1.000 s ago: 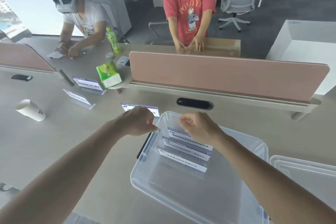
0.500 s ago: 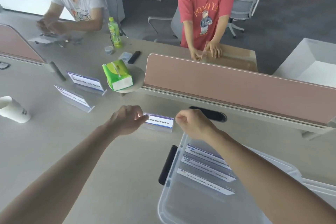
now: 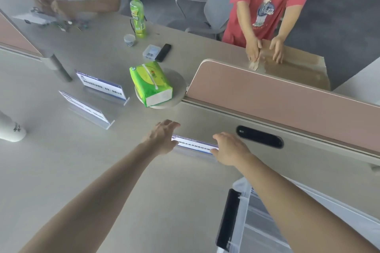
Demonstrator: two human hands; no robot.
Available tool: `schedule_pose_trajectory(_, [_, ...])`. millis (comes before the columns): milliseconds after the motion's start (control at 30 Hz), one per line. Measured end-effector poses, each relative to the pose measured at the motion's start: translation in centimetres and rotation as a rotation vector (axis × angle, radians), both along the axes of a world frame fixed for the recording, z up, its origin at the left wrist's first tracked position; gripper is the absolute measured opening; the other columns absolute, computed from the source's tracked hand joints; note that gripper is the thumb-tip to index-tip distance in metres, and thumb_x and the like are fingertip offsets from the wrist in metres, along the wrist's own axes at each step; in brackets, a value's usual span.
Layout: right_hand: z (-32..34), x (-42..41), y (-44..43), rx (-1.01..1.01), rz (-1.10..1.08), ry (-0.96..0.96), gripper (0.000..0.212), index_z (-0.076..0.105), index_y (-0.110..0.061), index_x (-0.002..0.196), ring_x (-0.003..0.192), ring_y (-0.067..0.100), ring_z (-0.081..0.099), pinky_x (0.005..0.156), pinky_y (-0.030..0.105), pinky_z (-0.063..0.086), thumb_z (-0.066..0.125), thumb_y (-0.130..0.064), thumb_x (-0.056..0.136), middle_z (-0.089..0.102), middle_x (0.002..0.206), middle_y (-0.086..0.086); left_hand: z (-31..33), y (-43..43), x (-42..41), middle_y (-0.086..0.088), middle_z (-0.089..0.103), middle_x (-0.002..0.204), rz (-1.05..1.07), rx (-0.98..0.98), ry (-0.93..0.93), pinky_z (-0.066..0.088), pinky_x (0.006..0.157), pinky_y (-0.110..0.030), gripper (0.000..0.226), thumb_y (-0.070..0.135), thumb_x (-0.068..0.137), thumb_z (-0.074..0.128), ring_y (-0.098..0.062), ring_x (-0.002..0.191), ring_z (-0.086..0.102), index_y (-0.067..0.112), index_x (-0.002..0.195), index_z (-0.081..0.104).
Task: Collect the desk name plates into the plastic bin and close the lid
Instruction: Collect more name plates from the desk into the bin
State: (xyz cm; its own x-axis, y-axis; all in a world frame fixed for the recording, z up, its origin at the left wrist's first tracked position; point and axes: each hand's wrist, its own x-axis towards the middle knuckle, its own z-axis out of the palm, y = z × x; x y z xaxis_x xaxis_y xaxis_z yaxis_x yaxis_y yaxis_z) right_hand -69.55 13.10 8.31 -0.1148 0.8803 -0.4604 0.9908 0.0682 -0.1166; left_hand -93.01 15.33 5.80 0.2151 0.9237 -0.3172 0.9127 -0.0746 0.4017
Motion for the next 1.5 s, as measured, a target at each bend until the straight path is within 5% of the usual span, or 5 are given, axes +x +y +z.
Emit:
schedule_pose_trajectory(367, [-3.3,-1.0,2.0,-0.061,-0.011,-0.056,0.04,0.033,-0.018,0.062,0.073,0.032,0.05,0.061,0.03,0.036,0.048,-0.026,0.098,0.043,0.065,0.0,-2.9,1.9,-0.3,-0.01,0.063,0.119,-0.016,-0.044,0.067,0.05,0.087,-0.037,0.027,0.035,0.098,0.053,-0.036,0.109,0.06,0.028,0.12,0.066])
schedule_pose_trajectory(633, [-0.7,-2.5,1.5,0.022,0.05,-0.018,0.037,0.036,-0.019,0.065,0.069,0.032,0.048,0.06,0.032,0.035,0.049,-0.028,0.098,0.041,0.062,-0.001,-0.8,0.0,-2.5,-0.007,0.067,0.108,0.043,0.079,-0.023,0.053,0.079,-0.039,0.021,0.029,0.095,0.054,-0.035,0.101,0.062,0.02,0.109,0.067])
schedule_pose_trajectory(867, [5.4,-2.4,-1.4,0.17,0.082,0.004,0.031,0.04,-0.017,0.071,0.065,0.033,0.046,0.056,0.033,0.033,0.048,-0.027,0.099,0.04,0.06,0.0,3.8,-2.2,-3.4,-0.008,0.042,0.151,-0.066,0.231,-0.135,0.044,0.09,-0.036,0.022,0.021,0.096,0.056,-0.032,0.124,0.054,0.005,0.111,0.062])
schedule_pose_trajectory(1267, [13.1,4.4,-11.0,0.356,0.105,-0.047,0.024,0.055,-0.015,0.089,0.066,0.032,0.057,0.06,0.034,0.046,0.045,-0.034,0.1,0.064,0.074,0.008,10.5,-9.8,2.8,-0.016,0.069,0.103,-0.22,0.355,0.041,0.046,0.07,-0.04,0.024,0.031,0.1,0.043,-0.043,0.088,0.063,0.011,0.113,0.049])
schedule_pose_trajectory(1500, [15.4,10.1,-19.4,0.431,0.113,-0.034,0.023,0.054,-0.016,0.091,0.065,0.026,0.054,0.063,0.032,0.046,0.041,-0.032,0.102,0.06,0.077,0.0,13.4,-16.3,8.1,-0.016,0.069,0.118,-0.285,0.42,0.048,0.052,0.085,-0.044,0.041,0.036,0.101,0.043,-0.043,0.104,0.064,0.028,0.14,0.049])
